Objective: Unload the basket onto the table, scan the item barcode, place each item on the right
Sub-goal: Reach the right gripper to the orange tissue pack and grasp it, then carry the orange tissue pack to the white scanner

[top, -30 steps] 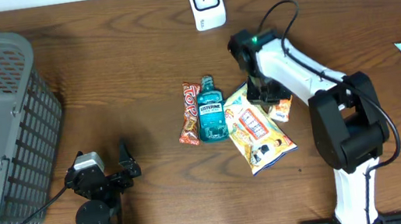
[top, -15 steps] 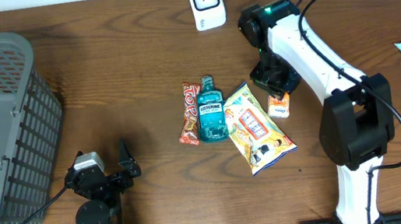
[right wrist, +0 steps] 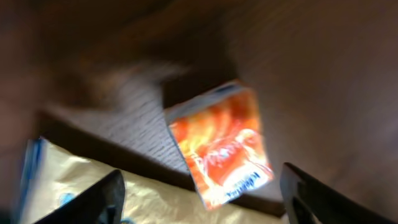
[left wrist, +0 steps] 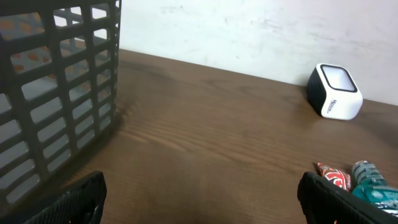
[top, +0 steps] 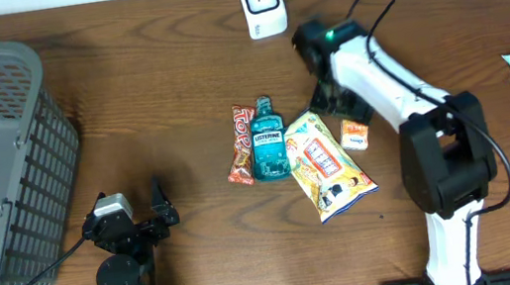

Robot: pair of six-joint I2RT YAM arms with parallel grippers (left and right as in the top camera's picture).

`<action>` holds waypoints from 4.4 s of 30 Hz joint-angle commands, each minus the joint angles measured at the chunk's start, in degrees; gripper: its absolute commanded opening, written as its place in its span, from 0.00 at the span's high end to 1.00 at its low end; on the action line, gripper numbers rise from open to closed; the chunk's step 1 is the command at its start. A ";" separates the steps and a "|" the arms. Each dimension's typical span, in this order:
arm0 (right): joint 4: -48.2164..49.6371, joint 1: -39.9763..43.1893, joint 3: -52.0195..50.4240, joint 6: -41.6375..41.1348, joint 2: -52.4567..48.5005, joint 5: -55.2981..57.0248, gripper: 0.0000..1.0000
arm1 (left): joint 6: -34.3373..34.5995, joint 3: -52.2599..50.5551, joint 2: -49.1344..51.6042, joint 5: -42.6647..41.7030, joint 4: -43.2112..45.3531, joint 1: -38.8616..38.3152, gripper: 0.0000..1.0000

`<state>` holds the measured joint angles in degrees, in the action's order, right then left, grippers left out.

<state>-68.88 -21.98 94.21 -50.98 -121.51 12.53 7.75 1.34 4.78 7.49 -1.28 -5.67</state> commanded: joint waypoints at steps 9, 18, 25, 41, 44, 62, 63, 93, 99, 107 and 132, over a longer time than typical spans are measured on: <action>10.58 -0.37 -11.91 4.63 -0.55 0.22 0.45 | 0.48 -1.11 0.07 1.11 -2.12 0.24 0.02; 11.87 1.46 -13.77 4.59 -0.74 -1.84 0.98 | 0.48 -1.11 0.07 1.11 -2.12 0.24 0.02; -6.25 5.31 -2.89 1.27 -0.72 -13.62 0.98 | 0.48 -1.11 0.07 1.11 -2.12 0.24 0.02; -28.65 12.63 7.23 -1.92 -0.74 -54.01 0.98 | 0.48 -1.11 0.07 1.11 -2.12 0.24 0.02; -28.63 11.93 7.23 0.09 -0.74 -58.77 0.99 | 0.48 -1.11 0.07 1.11 -2.14 0.24 0.02; -28.41 11.04 7.23 -35.91 -0.74 -62.66 0.97 | 0.48 -1.11 0.07 1.11 -2.12 0.24 0.02; -27.98 10.84 7.23 -38.10 -0.74 -63.82 0.97 | 0.50 -1.11 0.07 1.11 -2.12 0.24 0.02; -26.75 13.31 7.23 0.39 -0.74 -56.78 0.99 | 0.48 -1.11 0.07 1.11 -2.12 0.24 0.02; -24.81 13.27 7.26 13.29 -0.74 -59.84 0.99 | 0.48 -1.11 0.07 1.11 -2.12 0.24 0.02; 13.66 11.76 7.26 -3.06 -0.74 -60.87 0.99 | 0.50 -1.11 0.07 1.11 -2.12 0.24 0.02; 85.94 4.76 7.26 -24.48 -14.27 -30.51 0.99 | 0.48 -1.11 0.07 1.11 -2.12 0.24 0.02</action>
<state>15.20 -17.50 101.47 -68.10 -130.39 -19.38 7.75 1.39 4.78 7.46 -1.34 -5.67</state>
